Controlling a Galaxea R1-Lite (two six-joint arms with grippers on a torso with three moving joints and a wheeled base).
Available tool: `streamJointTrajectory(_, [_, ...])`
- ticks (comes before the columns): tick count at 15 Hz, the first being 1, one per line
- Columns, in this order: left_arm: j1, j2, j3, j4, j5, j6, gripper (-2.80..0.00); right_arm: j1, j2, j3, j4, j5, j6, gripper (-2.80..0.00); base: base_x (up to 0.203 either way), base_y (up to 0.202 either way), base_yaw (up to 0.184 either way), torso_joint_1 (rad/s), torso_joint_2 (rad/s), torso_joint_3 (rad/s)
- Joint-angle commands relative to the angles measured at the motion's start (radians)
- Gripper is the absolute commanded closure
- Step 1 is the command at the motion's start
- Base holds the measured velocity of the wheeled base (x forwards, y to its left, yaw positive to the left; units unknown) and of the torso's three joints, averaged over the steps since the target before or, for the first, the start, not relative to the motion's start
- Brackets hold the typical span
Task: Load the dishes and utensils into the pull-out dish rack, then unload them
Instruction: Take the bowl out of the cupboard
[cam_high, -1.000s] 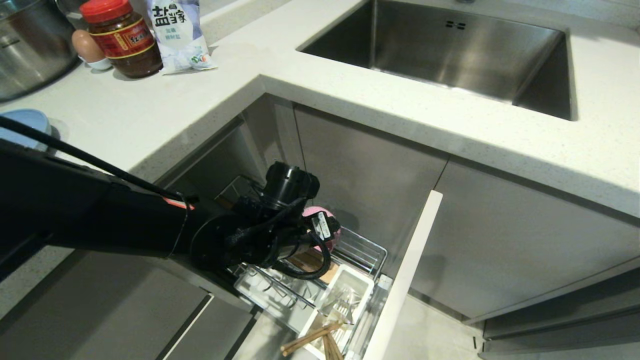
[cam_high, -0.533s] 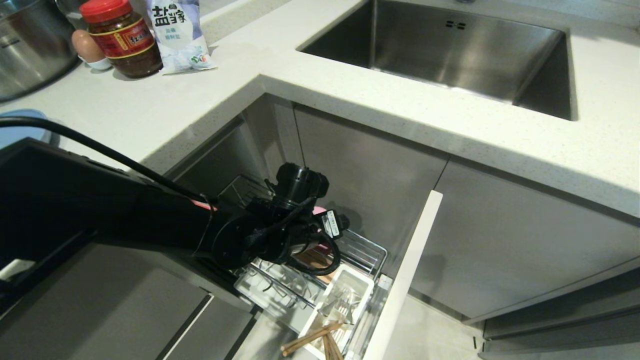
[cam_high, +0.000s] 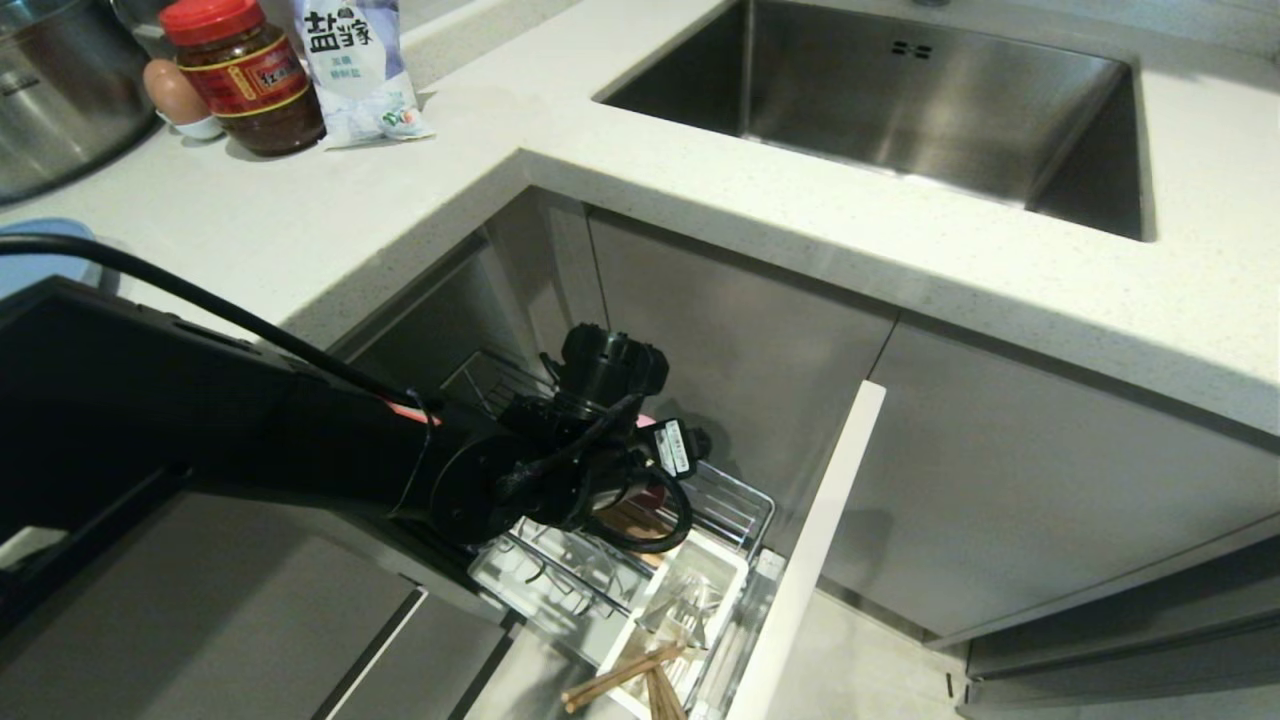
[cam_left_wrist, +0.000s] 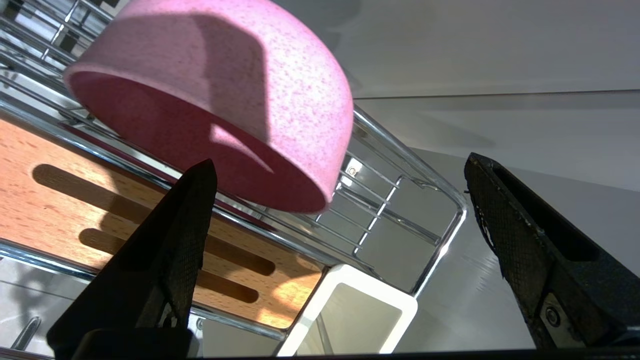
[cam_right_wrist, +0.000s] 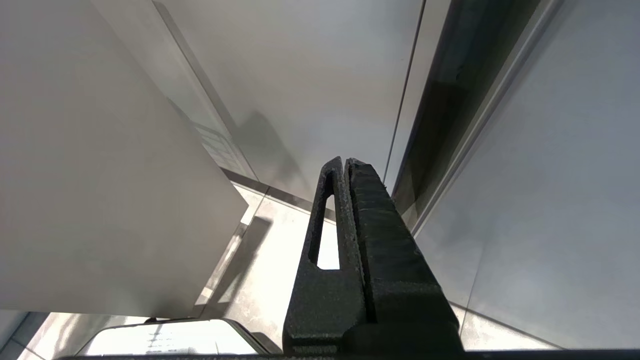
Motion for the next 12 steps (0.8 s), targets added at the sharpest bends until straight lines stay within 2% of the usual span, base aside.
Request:
streamJointTrajectory(1, [0.000, 0.001, -0.001, -0.007, 0.008, 0.014, -2.80, 0.001, -0.004, 0.000, 0.000, 0.000, 0.000, 0.00, 0.000, 0.000, 0.000, 0.000, 0.00, 0.000])
streamJointTrajectory(6, [0.005, 0.022, -0.001, -0.034, 0.012, 0.044, -2.80, 0.000, -0.004, 0.000, 0.000, -0.001, 0.000, 0.00, 0.000, 0.000, 0.000, 0.000, 0.00, 0.000])
streamJointTrajectory(9, [0.004, 0.037, -0.001, -0.057, 0.037, 0.054, -2.80, 0.000, -0.004, 0.000, 0.000, 0.000, 0.000, 0.00, 0.000, 0.000, 0.000, 0.000, 0.00, 0.000])
streamJointTrajectory(10, [0.004, 0.043, -0.001, -0.061, 0.045, 0.073, 0.00, 0.000, -0.004, 0.000, 0.000, 0.000, 0.000, 0.00, 0.000, 0.000, 0.000, 0.000, 0.00, 0.000])
streamJointTrajectory(12, [0.004, 0.052, -0.002, -0.062, 0.048, 0.075, 0.00, 0.000, -0.004, 0.000, 0.000, -0.001, 0.000, 0.00, 0.000, 0.000, 0.000, 0.000, 0.00, 0.000])
